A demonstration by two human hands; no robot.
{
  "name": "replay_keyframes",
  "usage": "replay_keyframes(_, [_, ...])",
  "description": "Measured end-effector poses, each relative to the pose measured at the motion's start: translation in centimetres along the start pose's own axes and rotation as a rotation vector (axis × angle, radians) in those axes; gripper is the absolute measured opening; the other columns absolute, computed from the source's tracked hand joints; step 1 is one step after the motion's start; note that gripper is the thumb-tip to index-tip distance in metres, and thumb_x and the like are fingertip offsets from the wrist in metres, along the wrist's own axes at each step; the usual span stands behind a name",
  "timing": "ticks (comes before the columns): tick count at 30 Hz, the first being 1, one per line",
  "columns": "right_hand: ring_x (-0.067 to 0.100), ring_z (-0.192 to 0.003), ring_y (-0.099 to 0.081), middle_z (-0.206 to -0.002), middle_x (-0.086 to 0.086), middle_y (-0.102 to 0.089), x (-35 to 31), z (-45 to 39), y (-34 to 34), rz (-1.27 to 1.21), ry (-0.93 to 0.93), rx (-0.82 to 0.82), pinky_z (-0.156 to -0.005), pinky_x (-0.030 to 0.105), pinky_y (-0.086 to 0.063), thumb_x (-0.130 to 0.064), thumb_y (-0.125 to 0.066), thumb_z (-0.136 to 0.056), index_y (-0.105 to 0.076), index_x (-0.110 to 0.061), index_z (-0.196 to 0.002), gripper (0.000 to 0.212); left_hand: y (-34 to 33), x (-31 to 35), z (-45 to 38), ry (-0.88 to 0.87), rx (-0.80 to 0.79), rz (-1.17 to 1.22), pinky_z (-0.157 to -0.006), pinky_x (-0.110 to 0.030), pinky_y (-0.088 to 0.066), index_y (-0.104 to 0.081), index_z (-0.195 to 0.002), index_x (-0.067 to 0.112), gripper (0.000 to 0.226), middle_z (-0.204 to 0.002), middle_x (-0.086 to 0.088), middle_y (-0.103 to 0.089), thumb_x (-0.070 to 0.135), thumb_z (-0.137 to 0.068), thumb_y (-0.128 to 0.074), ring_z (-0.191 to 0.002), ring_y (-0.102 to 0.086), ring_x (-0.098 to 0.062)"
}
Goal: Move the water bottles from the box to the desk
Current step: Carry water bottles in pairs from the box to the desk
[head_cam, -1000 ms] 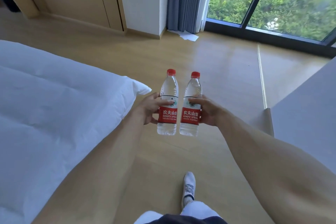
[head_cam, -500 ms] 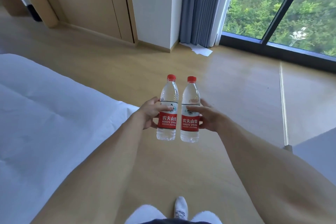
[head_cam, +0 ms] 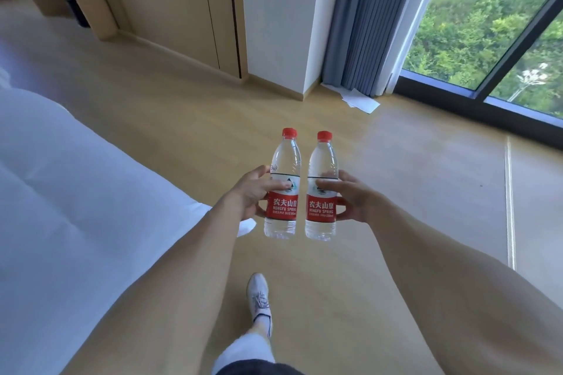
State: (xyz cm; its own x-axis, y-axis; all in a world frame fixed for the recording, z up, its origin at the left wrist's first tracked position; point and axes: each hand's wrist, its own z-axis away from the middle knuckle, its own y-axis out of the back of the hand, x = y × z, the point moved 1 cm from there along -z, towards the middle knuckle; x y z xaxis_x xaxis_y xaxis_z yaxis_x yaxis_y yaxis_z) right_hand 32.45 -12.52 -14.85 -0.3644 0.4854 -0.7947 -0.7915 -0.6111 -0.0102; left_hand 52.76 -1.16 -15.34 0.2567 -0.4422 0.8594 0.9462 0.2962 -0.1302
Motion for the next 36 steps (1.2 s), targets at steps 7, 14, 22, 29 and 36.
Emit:
replay_keyframes(7, [0.028, -0.106, -0.065, -0.115, 0.005, -0.068, -9.0, -11.5, -1.5, 0.029, -0.004, -0.022, -0.096, 0.058, -0.05, -0.025, -0.077, -0.085, -0.055, -0.03, -0.124, 0.045, 5.9, 6.2, -11.2, 0.024, -0.003, 0.036, -0.075, -0.049, -0.059, -0.062, -0.121, 0.03, 0.05, -0.108, -0.004, -0.076, 0.016, -0.079, -0.083, -0.097, -0.07, -0.025])
replay_keyframes(14, [0.026, -0.103, -0.068, -0.113, 0.005, -0.071, -17.6, -21.1, -3.0, 0.036, 0.025, -0.071, -0.093, 0.058, -0.052, -0.026, -0.077, -0.085, -0.058, -0.03, -0.122, 0.042, 11.2, 13.0, -19.5, -0.002, 0.032, 0.058, -0.081, -0.053, -0.059, -0.065, -0.123, 0.026, 0.046, -0.112, -0.004, -0.075, 0.017, -0.081, -0.082, -0.097, -0.069, -0.023])
replay_keyframes(22, [0.028, -0.103, -0.068, -0.115, 0.008, -0.07, -24.8, -33.1, -4.4, 0.086, 0.005, -0.164, -0.09, 0.06, -0.054, -0.026, -0.077, -0.085, -0.057, -0.028, -0.126, 0.045, 17.3, 17.0, -27.9, -0.025, 0.165, 0.158, -0.073, -0.05, -0.06, -0.065, -0.122, 0.024, 0.046, -0.113, -0.012, -0.074, 0.018, -0.08, -0.083, -0.094, -0.07, -0.025])
replay_keyframes(29, [0.032, -0.109, -0.067, -0.12, 0.011, -0.069, -32.4, -45.6, -6.3, 0.18, -0.031, -0.328, -0.091, 0.064, -0.052, -0.022, -0.077, -0.085, -0.06, -0.026, -0.128, 0.046, 22.2, 21.6, -37.1, -0.029, 0.303, 0.256, -0.072, -0.047, -0.06, -0.063, -0.124, 0.025, 0.044, -0.099, -0.006, -0.076, 0.018, -0.084, -0.08, -0.083, -0.07, -0.02])
replay_keyframes(36, [0.033, -0.106, -0.067, -0.121, 0.012, -0.068, -41.3, -55.2, -8.7, 0.281, -0.066, -0.452, -0.089, 0.058, -0.055, -0.021, -0.076, -0.085, -0.059, -0.023, -0.129, 0.047, 27.1, 26.9, -43.3, -0.05, 0.494, 0.384, -0.071, -0.044, -0.06, -0.061, -0.124, 0.031, 0.051, -0.104, -0.006, -0.077, 0.018, -0.08, -0.083, -0.093, -0.071, -0.022])
